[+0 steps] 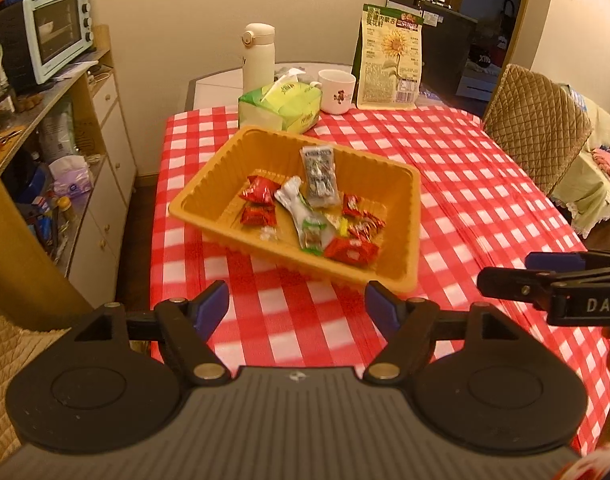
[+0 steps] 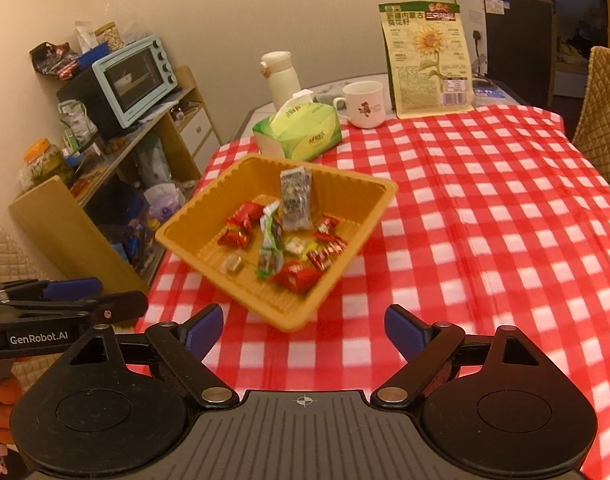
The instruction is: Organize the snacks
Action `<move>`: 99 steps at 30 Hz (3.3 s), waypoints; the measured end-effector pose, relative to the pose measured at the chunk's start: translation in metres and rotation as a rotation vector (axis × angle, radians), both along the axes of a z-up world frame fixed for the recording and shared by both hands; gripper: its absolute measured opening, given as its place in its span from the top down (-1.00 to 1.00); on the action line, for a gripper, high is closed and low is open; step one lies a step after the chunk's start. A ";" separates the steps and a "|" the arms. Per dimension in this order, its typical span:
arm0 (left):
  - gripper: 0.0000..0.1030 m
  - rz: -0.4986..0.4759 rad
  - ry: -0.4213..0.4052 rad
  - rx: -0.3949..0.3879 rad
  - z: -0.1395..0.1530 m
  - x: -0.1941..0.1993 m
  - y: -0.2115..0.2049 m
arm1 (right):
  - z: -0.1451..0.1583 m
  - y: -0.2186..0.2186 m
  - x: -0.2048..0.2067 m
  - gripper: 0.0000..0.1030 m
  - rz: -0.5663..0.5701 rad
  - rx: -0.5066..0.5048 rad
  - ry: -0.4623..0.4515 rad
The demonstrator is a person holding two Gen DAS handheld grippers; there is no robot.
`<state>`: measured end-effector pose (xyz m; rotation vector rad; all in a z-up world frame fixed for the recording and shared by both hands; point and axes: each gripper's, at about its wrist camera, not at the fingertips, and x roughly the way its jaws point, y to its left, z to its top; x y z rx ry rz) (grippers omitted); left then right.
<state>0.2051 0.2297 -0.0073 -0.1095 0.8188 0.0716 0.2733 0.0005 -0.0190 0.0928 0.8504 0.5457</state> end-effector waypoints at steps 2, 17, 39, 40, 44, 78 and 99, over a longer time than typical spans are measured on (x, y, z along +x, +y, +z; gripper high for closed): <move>-0.42 0.008 0.008 0.010 0.001 -0.012 -0.010 | 0.002 -0.009 -0.013 -0.73 0.003 0.000 -0.001; -0.42 0.021 0.020 0.018 0.009 -0.112 -0.093 | 0.002 -0.072 -0.113 -0.75 0.035 -0.020 -0.006; -0.42 -0.035 0.025 0.020 0.011 -0.210 -0.163 | -0.001 -0.139 -0.213 -0.75 -0.007 -0.008 0.019; -0.42 -0.038 0.023 0.020 0.012 -0.212 -0.165 | -0.002 -0.141 -0.214 -0.75 -0.010 -0.009 0.019; -0.42 -0.050 0.013 0.017 0.015 -0.217 -0.171 | -0.001 -0.145 -0.218 -0.75 -0.017 -0.011 0.017; -0.42 -0.062 -0.004 0.023 0.020 -0.213 -0.180 | 0.000 -0.151 -0.216 -0.75 -0.024 -0.007 0.014; -0.42 -0.060 -0.005 0.023 0.020 -0.208 -0.174 | 0.002 -0.144 -0.210 -0.75 -0.019 -0.011 0.013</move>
